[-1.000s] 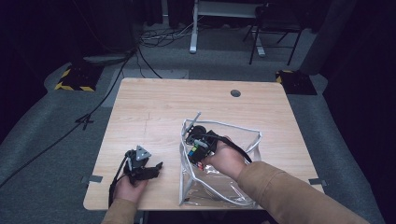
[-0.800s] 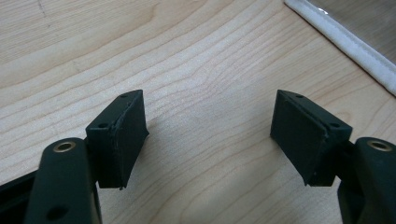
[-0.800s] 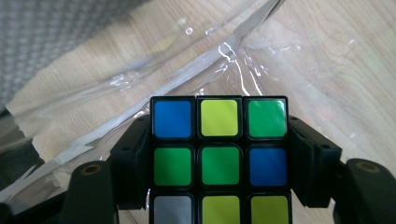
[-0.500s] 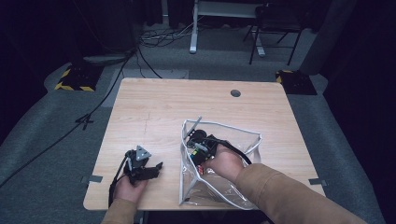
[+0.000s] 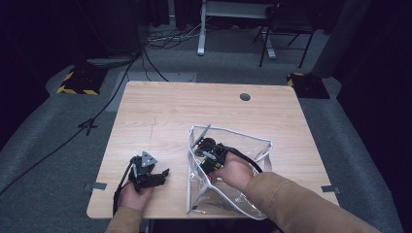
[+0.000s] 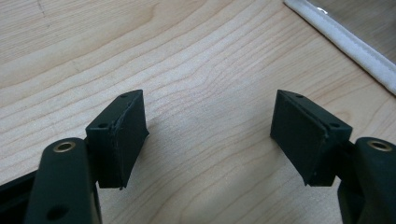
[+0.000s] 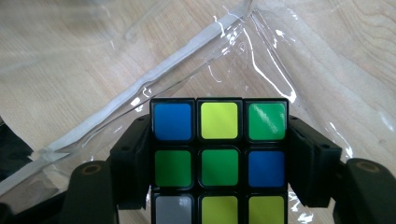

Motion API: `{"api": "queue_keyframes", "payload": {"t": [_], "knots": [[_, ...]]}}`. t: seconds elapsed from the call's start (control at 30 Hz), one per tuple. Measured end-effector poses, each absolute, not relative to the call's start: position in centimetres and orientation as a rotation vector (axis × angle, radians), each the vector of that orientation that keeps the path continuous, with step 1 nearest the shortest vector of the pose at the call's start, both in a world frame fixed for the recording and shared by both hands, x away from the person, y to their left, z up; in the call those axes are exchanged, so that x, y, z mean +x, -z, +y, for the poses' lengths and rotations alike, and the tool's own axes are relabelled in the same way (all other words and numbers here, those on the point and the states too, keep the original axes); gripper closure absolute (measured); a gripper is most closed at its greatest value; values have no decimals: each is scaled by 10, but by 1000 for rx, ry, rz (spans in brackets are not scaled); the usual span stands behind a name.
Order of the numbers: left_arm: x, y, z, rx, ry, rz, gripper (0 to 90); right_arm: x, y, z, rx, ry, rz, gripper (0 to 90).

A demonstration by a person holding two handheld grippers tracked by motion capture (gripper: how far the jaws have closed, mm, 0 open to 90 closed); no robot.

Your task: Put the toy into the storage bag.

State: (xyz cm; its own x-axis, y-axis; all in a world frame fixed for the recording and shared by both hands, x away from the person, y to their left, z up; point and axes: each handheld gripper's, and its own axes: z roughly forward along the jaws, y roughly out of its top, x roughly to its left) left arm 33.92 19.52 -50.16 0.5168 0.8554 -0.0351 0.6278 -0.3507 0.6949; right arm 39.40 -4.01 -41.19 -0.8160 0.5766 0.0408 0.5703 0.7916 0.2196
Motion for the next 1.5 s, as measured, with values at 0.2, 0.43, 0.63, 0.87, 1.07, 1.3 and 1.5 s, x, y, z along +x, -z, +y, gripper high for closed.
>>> {"api": "queue_keyframes", "payload": {"t": [0.2,0.43,0.63,0.87,1.07,1.3,1.5], "knots": [[339,502,195,2099,-444,1203,274,394,413,-39,939,-345,2942,338],[339,502,195,2098,-444,1203,273,394,412,-37,939,-333,2927,269],[339,502,195,2099,-444,1203,273,395,406,-39,953,-307,2934,264],[339,502,195,2098,-443,1203,273,394,380,-47,918,-426,2899,263],[339,502,195,2098,-444,1204,274,385,358,-49,900,-494,2878,263],[339,502,195,2101,-444,1202,273,382,338,-55,805,-625,2837,266],[339,501,196,2104,-447,1206,273,377,320,-64,797,-740,2810,265]]}}
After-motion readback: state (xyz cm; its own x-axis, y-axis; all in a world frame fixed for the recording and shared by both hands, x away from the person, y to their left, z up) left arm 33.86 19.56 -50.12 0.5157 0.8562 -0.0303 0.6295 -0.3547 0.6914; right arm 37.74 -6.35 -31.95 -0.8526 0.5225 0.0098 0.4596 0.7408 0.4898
